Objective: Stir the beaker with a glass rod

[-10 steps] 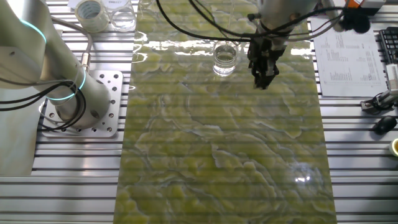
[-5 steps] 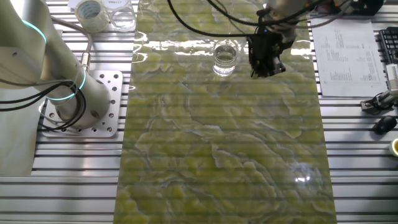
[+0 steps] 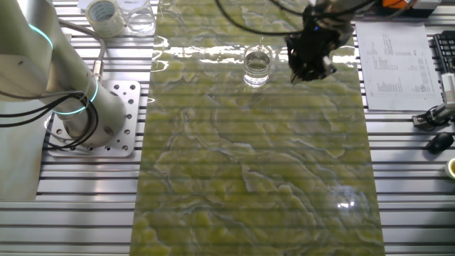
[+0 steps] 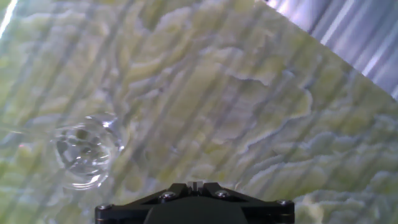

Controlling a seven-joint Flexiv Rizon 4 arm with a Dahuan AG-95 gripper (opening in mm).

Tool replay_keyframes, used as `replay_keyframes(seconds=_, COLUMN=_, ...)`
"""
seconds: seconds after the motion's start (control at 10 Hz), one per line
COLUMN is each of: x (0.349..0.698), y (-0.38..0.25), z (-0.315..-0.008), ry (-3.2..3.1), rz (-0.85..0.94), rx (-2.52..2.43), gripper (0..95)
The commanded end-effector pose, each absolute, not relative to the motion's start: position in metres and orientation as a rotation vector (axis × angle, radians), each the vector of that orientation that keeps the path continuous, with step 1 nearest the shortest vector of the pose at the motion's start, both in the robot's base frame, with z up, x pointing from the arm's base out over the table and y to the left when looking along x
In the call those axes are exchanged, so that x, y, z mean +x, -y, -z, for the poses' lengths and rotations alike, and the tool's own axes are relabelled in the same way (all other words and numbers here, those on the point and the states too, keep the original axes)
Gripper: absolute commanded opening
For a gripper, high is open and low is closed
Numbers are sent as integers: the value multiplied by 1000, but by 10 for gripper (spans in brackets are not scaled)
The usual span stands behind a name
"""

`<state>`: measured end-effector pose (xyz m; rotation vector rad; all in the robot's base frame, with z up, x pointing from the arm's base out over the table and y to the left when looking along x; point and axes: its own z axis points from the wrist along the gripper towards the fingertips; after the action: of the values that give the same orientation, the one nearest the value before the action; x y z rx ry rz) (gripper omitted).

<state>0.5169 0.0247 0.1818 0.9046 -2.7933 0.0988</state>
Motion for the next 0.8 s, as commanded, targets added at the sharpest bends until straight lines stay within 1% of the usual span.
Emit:
replay_keyframes(seconds=0.1, x=522, y=-45, z=-182, ry=2701, rz=-114, rx=975, gripper=0)
replay_keyframes(seconds=0.5, x=523, y=-94, z=-185, ry=2535, rz=-208, rx=1214, gripper=0)
replay_keyframes(seconds=0.8, x=526, y=-115, z=-188, ry=2429, rz=-268, rx=1327, gripper=0)
